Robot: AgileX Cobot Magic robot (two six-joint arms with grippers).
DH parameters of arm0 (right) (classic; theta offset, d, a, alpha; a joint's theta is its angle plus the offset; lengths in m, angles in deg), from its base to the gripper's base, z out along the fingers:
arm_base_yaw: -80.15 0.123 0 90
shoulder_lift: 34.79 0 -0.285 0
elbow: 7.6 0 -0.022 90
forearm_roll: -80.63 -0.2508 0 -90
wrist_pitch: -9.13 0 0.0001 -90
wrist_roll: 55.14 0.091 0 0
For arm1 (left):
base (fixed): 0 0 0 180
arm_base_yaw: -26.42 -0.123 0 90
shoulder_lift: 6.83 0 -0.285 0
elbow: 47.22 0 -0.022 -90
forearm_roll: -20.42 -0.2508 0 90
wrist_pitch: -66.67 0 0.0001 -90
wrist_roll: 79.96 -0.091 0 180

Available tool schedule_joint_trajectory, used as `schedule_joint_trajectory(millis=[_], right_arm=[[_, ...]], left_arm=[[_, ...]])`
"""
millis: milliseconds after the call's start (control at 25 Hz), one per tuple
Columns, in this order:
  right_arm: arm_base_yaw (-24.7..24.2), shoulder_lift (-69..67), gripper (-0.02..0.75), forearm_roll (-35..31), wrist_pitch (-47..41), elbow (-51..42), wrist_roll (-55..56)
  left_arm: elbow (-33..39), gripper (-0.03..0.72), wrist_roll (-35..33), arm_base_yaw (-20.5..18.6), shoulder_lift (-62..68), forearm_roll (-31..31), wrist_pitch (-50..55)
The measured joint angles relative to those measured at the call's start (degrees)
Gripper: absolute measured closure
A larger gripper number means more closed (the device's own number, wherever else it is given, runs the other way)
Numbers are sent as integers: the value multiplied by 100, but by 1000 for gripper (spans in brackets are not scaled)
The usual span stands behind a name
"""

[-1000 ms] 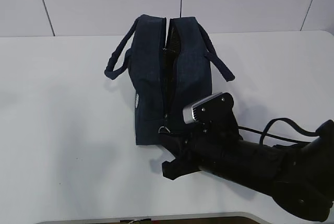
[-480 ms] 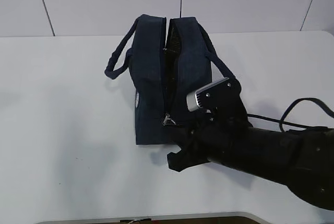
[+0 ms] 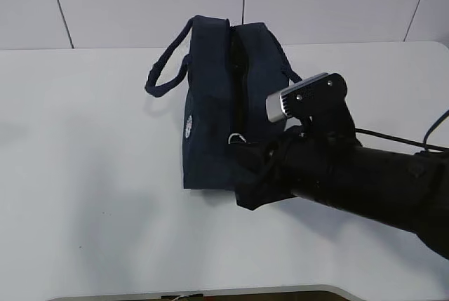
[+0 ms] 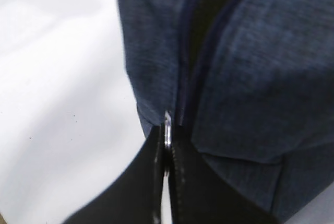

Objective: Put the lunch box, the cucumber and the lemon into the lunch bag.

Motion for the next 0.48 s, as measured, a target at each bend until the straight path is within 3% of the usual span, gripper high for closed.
schedule_joint_trajectory(millis=[480], right_arm=[[0, 129, 733, 0, -133, 322, -11]], left_arm=[[255, 445, 0, 0, 0, 0, 0]])
